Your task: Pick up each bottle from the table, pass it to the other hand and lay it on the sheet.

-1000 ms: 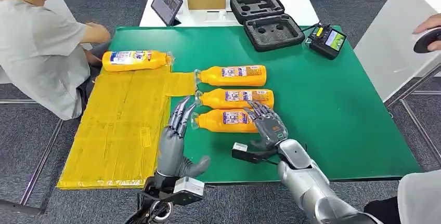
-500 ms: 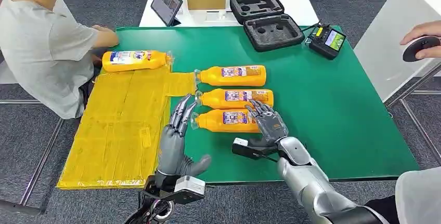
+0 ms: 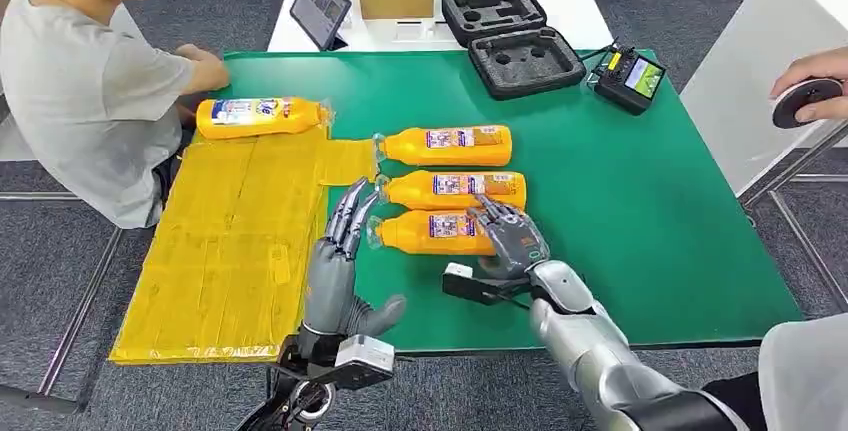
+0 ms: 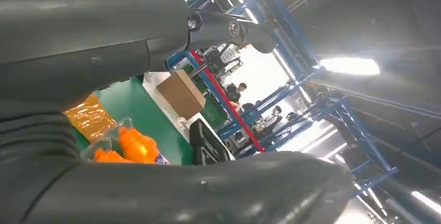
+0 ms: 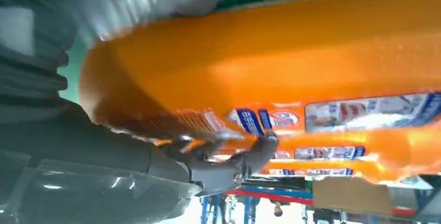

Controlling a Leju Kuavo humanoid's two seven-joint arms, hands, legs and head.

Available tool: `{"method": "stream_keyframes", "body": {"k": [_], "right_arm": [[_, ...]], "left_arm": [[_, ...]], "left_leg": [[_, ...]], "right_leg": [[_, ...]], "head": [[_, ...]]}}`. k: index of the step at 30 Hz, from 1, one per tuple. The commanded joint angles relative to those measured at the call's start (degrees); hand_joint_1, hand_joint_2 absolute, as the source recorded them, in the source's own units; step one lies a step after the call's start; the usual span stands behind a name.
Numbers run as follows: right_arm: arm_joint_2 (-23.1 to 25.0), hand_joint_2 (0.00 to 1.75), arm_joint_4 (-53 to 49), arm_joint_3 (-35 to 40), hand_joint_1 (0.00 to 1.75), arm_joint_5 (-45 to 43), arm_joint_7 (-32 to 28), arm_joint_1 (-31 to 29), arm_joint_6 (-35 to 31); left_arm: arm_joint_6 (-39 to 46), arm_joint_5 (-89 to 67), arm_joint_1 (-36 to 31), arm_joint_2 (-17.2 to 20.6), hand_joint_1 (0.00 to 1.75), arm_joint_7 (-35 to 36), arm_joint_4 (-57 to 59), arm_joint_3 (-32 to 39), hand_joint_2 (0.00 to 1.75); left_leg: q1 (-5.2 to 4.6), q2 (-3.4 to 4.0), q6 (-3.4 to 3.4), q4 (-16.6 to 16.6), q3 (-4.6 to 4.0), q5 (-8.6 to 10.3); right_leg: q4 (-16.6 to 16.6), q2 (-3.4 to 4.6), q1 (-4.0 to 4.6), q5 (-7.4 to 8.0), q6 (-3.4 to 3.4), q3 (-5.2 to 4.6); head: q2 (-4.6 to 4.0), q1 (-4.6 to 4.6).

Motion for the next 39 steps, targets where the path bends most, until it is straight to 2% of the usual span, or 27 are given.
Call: {"method": "stream_keyframes", "body": {"k": [1, 2, 3, 4, 8, 10, 12, 24, 29, 32, 39], "right_arm": [[0.48, 1.75, 4.86, 0.75, 0.93, 0.34, 0.50, -0.51, 2.02], [0.53, 1.75, 4.76, 0.85, 0.93, 0.37, 0.53, -0.43, 2.00], [0.69, 1.75, 4.68, 1.03, 0.47, 0.39, 0.51, -0.36, 2.08], [0.85, 1.75, 4.71, 1.19, 0.37, 0.43, 0.49, -0.48, 2.34], [0.85, 1.75, 4.71, 1.19, 0.37, 0.43, 0.49, -0.48, 2.34], [1.04, 1.75, 4.77, 1.46, 0.09, 0.60, 0.62, -0.73, 2.75], [1.18, 1.75, 4.80, 1.66, 0.00, 0.69, 0.85, -0.84, 2.98], [1.91, 1.75, 5.19, 1.65, 0.00, -0.12, 1.36, -0.58, 5.21], [2.42, 1.75, 6.19, 0.20, 0.00, -2.77, 0.27, -0.75, 12.79], [2.46, 1.75, 6.39, 0.15, 0.00, -3.02, 0.77, -0.66, 15.14], [2.55, 1.75, 5.68, 0.63, 0.00, -2.77, 1.99, -0.08, 16.70]], "left_arm": [[-0.26, 0.23, -1.89, 0.37, 0.00, 0.17, 3.03, 0.64, 0.00], [-0.26, 0.19, -1.85, 0.36, 0.00, 0.17, 2.90, 0.78, 0.00], [-0.26, -0.05, -1.86, 0.33, 0.00, 0.17, 2.80, 1.05, 0.00], [-0.26, 0.01, -1.89, 0.33, 0.00, 0.17, 2.82, 1.20, 0.00], [-0.26, 0.01, -1.89, 0.33, 0.00, 0.17, 2.82, 1.20, 0.00], [-0.26, 0.06, -1.82, 0.37, 0.00, 0.17, 2.74, 1.39, 0.00], [-0.26, -0.06, -1.63, 0.38, 0.00, 0.17, 2.54, 1.60, 0.00], [-0.26, -0.24, -1.31, 0.74, 0.00, 0.17, 2.48, 1.72, 0.00], [-0.26, -0.83, -1.34, 0.75, 0.00, 0.17, 2.90, 2.03, 0.00], [-0.26, -0.76, -1.44, 0.75, 0.00, 0.17, 3.13, 2.00, 0.00], [-0.26, -0.81, -1.92, 0.77, 0.00, 0.17, 3.57, 1.65, 0.00]], "left_leg": [[0.06, -0.12, -0.10, -0.04, 0.23, -0.07], [0.09, -0.09, -0.13, -0.05, 0.31, -0.11], [0.08, -0.08, -0.11, -0.05, 0.26, -0.09], [0.09, -0.12, -0.14, -0.05, 0.32, -0.11], [0.05, -0.07, -0.08, -0.05, 0.15, -0.04], [0.07, -0.02, -0.09, -0.04, 0.18, -0.06], [0.06, -0.01, -0.08, -0.04, 0.21, -0.05], [0.08, -0.05, -0.10, -0.06, 0.29, -0.05], [0.12, -0.08, -0.16, -0.08, 0.47, -0.09], [0.13, -0.03, -0.16, -0.07, 0.60, -0.10], [0.09, -0.05, -0.12, -0.08, 0.88, -0.08]], "right_leg": [[-0.06, -0.07, 0.05, -0.09, -0.08, 0.28], [-0.08, -0.03, 0.08, -0.11, -0.11, 0.35], [-0.07, -0.02, 0.07, -0.09, -0.09, 0.30], [-0.08, -0.04, 0.08, -0.12, -0.11, 0.37], [-0.05, -0.02, 0.05, -0.04, -0.07, 0.18], [-0.05, 0.04, 0.07, -0.04, -0.08, 0.20], [-0.05, 0.03, 0.06, -0.04, -0.07, 0.20], [-0.07, 0.01, 0.08, -0.04, -0.08, 0.31], [-0.11, 0.01, 0.11, -0.09, -0.13, 0.50], [-0.11, 0.04, 0.13, -0.06, -0.14, 0.61], [-0.13, -0.02, 0.08, -0.03, -0.10, 0.85]], "head": [[0.00, 0.00], [0.00, 0.00], [0.00, -0.02], [0.00, -0.02], [0.00, -0.02], [0.00, -0.02], [0.00, -0.02], [0.00, -0.02], [0.00, 0.00], [0.00, -0.02], [0.00, 0.00]]}}
